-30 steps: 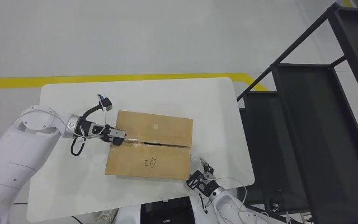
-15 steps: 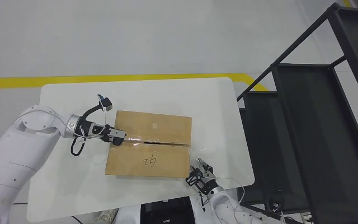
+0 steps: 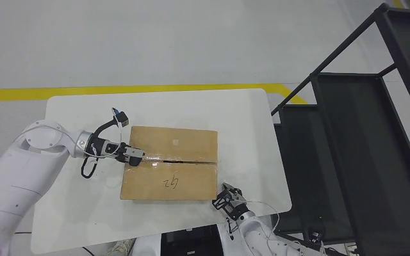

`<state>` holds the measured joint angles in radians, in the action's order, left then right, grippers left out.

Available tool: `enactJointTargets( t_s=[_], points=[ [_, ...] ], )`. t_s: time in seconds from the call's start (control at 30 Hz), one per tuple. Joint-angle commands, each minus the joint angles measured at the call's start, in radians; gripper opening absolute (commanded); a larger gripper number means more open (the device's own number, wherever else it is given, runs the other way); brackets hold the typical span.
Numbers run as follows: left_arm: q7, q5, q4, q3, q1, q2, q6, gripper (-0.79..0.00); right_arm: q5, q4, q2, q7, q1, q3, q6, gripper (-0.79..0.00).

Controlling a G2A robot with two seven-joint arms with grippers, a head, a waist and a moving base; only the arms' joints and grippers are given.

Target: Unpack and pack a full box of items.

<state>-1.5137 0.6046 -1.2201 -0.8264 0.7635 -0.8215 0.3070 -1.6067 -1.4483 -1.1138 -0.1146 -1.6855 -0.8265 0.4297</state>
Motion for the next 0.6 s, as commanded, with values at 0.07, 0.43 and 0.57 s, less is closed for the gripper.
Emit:
enactJointTargets(
  t_s=[0.07,0.43,0.57],
  points=[
    [0.0,0.0,0.0,0.0,0.0,0.0,0.0,0.0,0.022,-0.016,0.006,-0.044,-0.029,-0.032,-0.023,-0.785],
    [0.0,0.0,0.0,0.0,0.0,0.0,0.0,0.0,0.19,-0.139,0.074,-0.417,-0.282,-0.293,-0.228,-0.785],
    [0.0,0.0,0.0,0.0,0.0,0.0,0.0,0.0,0.224,-0.192,0.096,-0.61,-0.386,-0.396,-0.321,-0.785]
  ],
)
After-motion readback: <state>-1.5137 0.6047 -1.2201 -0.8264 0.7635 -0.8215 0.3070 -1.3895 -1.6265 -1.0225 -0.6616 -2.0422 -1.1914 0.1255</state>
